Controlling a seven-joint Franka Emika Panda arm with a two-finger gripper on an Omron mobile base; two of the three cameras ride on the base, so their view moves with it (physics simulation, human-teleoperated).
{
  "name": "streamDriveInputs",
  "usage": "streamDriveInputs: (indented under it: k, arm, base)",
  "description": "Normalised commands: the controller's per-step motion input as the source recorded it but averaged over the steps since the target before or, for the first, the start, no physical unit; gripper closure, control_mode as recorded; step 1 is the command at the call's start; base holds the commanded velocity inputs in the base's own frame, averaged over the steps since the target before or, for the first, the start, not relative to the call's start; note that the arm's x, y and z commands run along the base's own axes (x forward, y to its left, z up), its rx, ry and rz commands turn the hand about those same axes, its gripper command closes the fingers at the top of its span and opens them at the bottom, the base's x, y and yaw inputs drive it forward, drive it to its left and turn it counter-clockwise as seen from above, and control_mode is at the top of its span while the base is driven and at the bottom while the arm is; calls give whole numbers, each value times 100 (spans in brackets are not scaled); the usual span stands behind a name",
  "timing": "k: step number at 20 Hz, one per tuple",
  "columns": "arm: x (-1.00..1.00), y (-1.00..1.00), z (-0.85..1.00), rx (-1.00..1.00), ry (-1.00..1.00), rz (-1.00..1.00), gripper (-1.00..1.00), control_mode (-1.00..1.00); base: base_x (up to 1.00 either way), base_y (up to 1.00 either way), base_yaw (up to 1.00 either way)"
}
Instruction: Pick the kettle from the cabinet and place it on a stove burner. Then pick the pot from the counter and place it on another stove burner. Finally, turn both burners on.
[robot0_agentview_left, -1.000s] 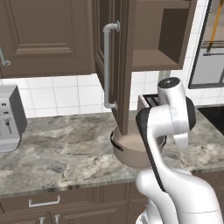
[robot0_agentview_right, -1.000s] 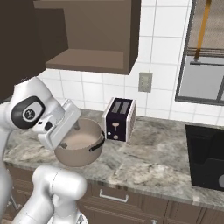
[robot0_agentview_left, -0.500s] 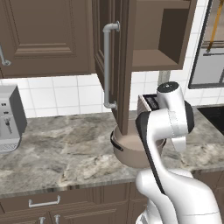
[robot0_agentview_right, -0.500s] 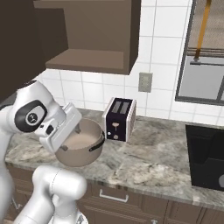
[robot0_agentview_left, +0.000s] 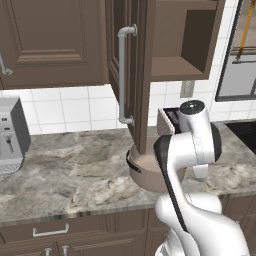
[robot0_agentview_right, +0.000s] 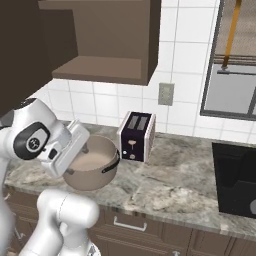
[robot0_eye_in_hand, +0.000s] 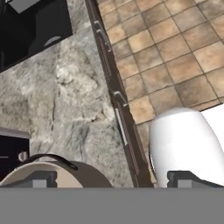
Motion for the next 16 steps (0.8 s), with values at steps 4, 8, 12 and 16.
streamDriveInputs:
  k: [4,8,12,16]
  arm:
    - [0,23,-15,1,-4,0,-100,-100]
    - [2,20,-16,1,-1,0,-100,-100]
    - [12,16,-16,0,0,0,-100,-100]
    - [19,16,-16,0,0,0,-100,-100]
  base:
    - [0,0,0]
    - [0,0,0]
    - [0,0,0]
    - [0,0,0]
